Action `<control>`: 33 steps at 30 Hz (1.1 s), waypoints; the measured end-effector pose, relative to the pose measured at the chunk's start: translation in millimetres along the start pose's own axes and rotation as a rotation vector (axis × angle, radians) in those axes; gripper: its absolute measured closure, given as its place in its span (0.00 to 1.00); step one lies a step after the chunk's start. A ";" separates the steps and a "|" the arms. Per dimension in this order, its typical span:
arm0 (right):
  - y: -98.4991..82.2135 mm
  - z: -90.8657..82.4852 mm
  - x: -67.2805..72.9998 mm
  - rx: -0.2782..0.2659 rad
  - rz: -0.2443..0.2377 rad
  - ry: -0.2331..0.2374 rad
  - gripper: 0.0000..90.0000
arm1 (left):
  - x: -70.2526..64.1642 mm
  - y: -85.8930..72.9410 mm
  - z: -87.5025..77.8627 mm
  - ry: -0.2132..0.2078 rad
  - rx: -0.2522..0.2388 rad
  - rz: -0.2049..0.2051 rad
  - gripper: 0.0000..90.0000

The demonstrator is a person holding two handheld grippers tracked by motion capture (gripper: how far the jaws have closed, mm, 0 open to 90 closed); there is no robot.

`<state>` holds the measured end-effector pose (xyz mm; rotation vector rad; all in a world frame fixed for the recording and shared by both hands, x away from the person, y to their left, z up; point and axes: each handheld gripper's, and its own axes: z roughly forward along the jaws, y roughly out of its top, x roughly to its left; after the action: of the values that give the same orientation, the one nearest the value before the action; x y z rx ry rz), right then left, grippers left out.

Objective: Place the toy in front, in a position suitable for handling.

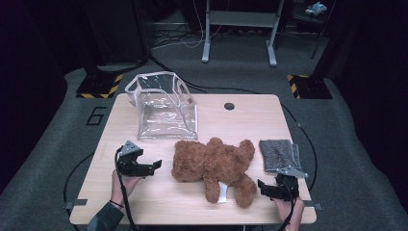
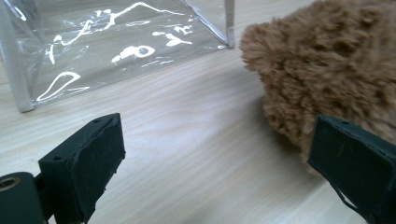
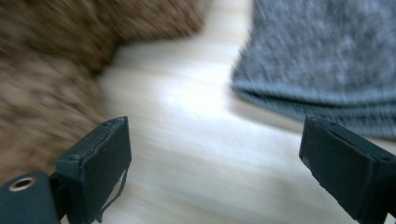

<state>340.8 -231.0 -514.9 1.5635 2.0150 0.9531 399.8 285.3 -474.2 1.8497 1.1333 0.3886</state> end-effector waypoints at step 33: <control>-10.8 8.2 1.8 0.016 -0.022 -0.087 0.09 | 90.5 52.5 31.0 0.112 0.005 -0.040 0.21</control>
<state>338.7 -228.6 -528.2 1.5612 1.9799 0.8475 496.5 334.9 -464.1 1.8258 1.2464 0.4718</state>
